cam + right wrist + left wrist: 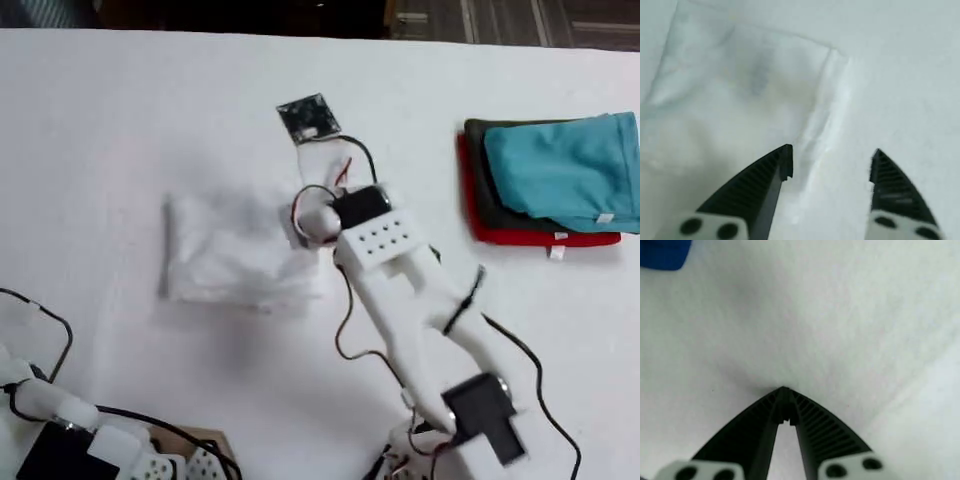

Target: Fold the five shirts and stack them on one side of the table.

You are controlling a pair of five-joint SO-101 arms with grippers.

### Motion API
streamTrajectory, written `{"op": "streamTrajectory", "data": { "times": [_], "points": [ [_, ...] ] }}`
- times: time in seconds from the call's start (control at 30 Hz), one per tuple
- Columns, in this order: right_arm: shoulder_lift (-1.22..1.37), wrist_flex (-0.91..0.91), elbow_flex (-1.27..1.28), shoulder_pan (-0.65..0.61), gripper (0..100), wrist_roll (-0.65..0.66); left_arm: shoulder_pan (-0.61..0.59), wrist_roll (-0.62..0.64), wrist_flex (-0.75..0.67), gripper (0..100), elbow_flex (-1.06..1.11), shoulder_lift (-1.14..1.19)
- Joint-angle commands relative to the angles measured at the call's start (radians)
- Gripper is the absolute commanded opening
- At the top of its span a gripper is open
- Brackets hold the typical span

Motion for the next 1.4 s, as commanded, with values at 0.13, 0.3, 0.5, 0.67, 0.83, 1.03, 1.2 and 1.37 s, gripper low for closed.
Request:
{"op": "streamTrajectory", "data": {
  "times": [0.13, 0.3, 0.5, 0.67, 0.83, 1.03, 1.2, 1.37],
  "points": [
    [0.213, -0.036, -0.129, -0.038, 31.7, -0.173, -0.006, 0.011, -0.017, 3, 0.002, -0.006],
    [0.415, 0.099, -0.347, -0.038, 31.7, -0.218, -0.006, 0.011, -0.017, 3, 0.002, -0.006],
    [0.691, 0.364, -0.657, -0.039, 31.8, -0.218, -0.006, 0.011, -0.017, 3, 0.002, -0.006],
    [0.897, 0.584, -0.919, -0.053, 31.8, -0.218, -0.006, 0.011, -0.017, 3, 0.002, -0.006],
    [1.056, 0.72, -1.152, -0.047, 31.7, -0.21, -0.008, 0.011, -0.017, 3, 0.002, -0.006],
    [1.132, 0.748, -1.281, -0.058, 18.7, -0.078, -0.008, 0.011, -0.017, 3, 0.002, -0.006],
    [1.132, 0.75, -1.28, -0.056, 4.8, 0.032, -0.009, 0.012, -0.017, 3, 0.002, -0.006],
    [1.132, 0.75, -1.284, -0.03, 2.0, 0.038, -0.009, 0.012, -0.017, 3, 0.002, -0.006]
  ]
}}
